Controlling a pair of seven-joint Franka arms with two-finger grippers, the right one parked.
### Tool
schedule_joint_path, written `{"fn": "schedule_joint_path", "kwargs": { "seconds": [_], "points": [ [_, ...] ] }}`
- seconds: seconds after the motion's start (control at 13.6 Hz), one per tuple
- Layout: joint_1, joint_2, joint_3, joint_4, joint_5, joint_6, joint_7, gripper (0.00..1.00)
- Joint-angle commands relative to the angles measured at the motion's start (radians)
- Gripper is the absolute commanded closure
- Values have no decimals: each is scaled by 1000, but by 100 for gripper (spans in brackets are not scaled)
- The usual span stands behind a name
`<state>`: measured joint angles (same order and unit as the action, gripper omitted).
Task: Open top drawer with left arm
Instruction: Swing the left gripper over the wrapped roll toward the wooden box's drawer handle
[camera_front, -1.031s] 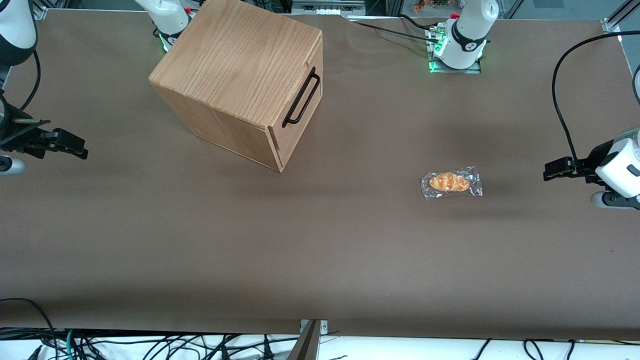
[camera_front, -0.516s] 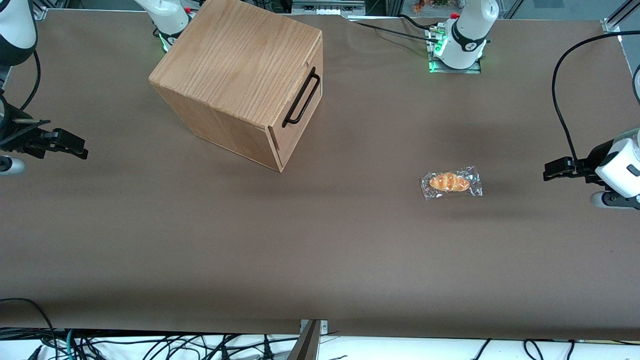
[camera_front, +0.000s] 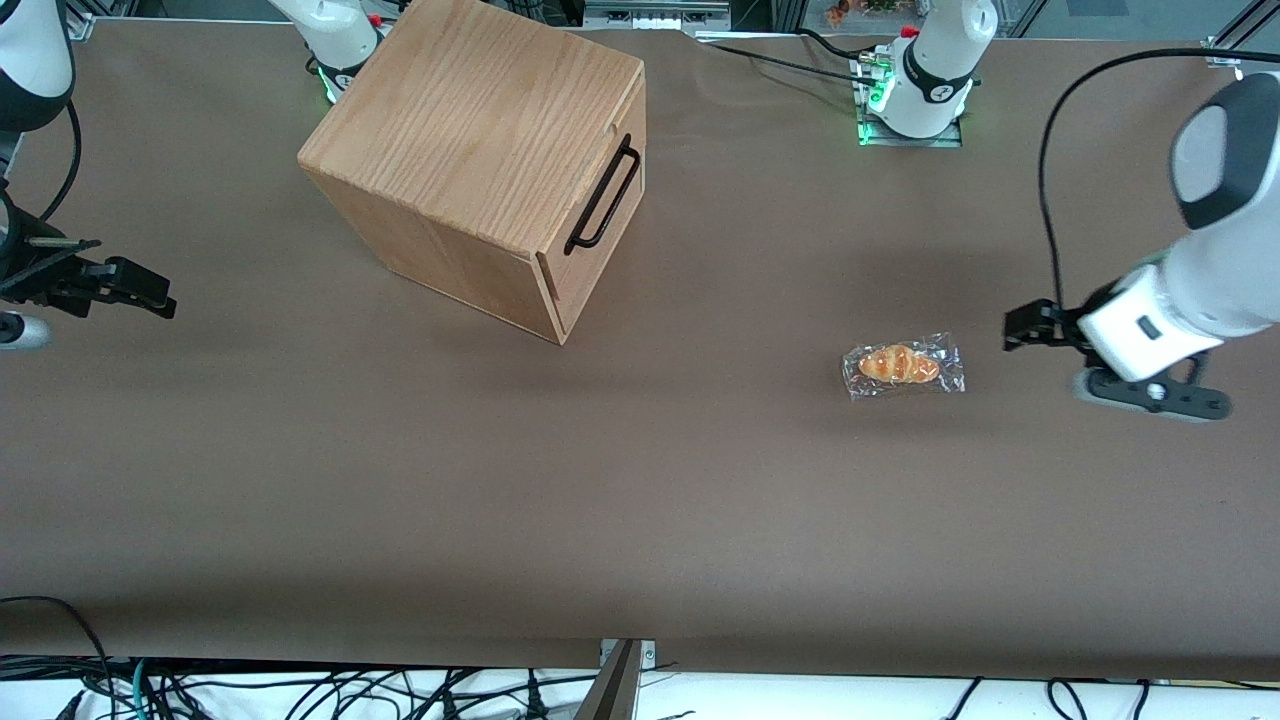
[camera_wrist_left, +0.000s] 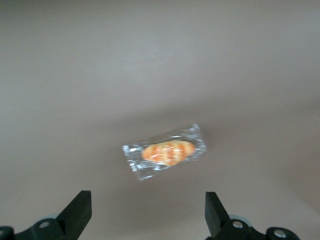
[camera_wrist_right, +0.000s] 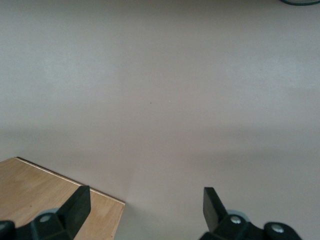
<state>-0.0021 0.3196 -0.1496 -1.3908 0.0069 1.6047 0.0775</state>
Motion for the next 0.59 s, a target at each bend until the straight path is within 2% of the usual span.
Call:
{"fn": "schedule_joint_path", "kwargs": {
  "seconds": [0.0,0.15,0.29,0.52],
  "points": [
    [5,2,-68,-5,-43,-11,-43,0],
    [4,12,-109,-7,-83,-11,-83,0],
    [-12,19,-140,-11,-90,-11,-99,0],
    [-58,27,-148,-13,-139,-15,-204,0]
  ]
}}
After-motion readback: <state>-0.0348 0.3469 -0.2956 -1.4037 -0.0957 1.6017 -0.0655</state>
